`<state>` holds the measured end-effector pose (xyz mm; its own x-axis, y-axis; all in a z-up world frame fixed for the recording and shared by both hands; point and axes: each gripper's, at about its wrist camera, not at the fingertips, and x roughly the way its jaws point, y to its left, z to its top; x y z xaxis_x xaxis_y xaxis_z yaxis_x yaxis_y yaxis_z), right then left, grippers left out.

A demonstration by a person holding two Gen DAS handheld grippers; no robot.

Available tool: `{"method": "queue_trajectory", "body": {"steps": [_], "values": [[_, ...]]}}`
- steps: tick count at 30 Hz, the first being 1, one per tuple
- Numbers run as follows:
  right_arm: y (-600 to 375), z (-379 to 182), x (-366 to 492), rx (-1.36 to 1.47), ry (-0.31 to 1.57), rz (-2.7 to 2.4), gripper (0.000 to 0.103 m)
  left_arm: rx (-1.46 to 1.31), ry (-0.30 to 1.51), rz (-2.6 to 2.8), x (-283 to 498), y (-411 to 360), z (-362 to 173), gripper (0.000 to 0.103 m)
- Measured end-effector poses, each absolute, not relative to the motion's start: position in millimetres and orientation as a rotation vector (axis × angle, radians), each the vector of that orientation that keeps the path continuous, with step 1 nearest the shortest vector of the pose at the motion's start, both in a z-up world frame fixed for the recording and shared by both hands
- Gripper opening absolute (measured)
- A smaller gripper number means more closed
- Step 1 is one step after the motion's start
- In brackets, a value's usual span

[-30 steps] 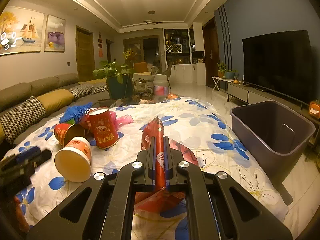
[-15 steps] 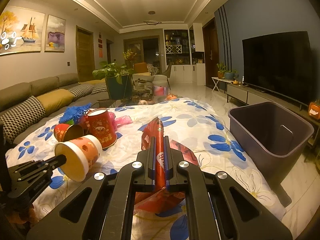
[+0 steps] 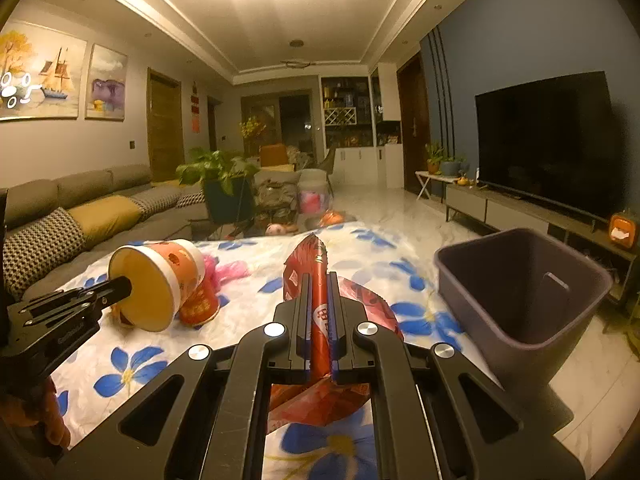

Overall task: Collect trash
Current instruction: 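Carry the snack bag and paper cup over the grey bin with both tools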

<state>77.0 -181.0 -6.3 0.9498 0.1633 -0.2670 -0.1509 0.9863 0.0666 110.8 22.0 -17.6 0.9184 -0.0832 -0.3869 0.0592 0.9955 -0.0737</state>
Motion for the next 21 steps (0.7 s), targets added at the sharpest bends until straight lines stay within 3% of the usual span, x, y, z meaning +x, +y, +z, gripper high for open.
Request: {"method": "queue_trajectory", "body": {"steps": [21], "values": [[-288.6, 33.1, 85.0, 0.024, 0.136, -0.101, 0.007, -0.006, 0.336, -0.311, 168.4, -118.3, 20.7, 0.002]]}}
